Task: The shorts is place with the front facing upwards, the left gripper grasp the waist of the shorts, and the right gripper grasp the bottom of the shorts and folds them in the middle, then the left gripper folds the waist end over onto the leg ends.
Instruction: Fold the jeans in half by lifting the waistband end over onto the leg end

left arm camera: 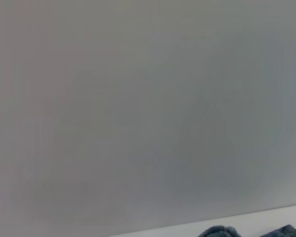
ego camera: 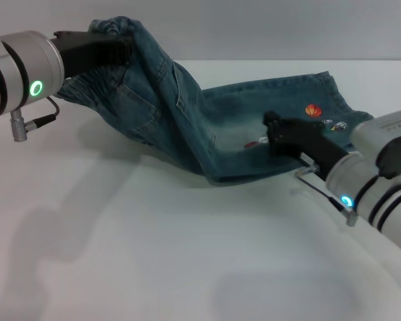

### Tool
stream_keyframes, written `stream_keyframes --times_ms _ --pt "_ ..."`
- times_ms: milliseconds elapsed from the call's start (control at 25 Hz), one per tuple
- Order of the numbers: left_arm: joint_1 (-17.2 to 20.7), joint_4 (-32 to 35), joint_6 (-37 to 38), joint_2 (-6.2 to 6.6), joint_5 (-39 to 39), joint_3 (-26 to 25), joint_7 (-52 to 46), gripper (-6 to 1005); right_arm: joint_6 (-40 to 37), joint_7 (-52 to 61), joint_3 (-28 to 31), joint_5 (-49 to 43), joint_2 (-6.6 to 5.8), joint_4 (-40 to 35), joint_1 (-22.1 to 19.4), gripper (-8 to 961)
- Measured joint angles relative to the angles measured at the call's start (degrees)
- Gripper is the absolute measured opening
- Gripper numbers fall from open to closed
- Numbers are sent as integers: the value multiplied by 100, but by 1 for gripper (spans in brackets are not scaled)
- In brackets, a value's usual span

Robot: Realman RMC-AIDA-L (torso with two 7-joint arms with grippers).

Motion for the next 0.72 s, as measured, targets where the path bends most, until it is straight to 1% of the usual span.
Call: stream_keyframes --times_ms 120,200,280,480,600,680,720 --pt "26 -172 -42 -1 -135 37 39 116 14 -2 130 6 14 -207 -11 -2" --pt "26 -172 -42 -1 -135 37 39 113 44 -3 139 11 23 -313 30 -2" --pt "8 -267 -19 -11 -400 50 189 112 59 -2 136 10 29 -367 84 -2" --pt "-47 -322 -4 -14 -519 56 205 112 156 10 87 3 39 -391 216 -1" --pt "-141 -393 87 -21 -595 200 211 112 248 30 61 -2 49 -392 305 -1" --pt "-141 -393 87 -21 -595 200 211 112 290 34 7 -2 61 -356 347 -1" --pt "-222 -399 139 -20 -601 260 213 112 323 36 -43 0 69 -318 371 -1"
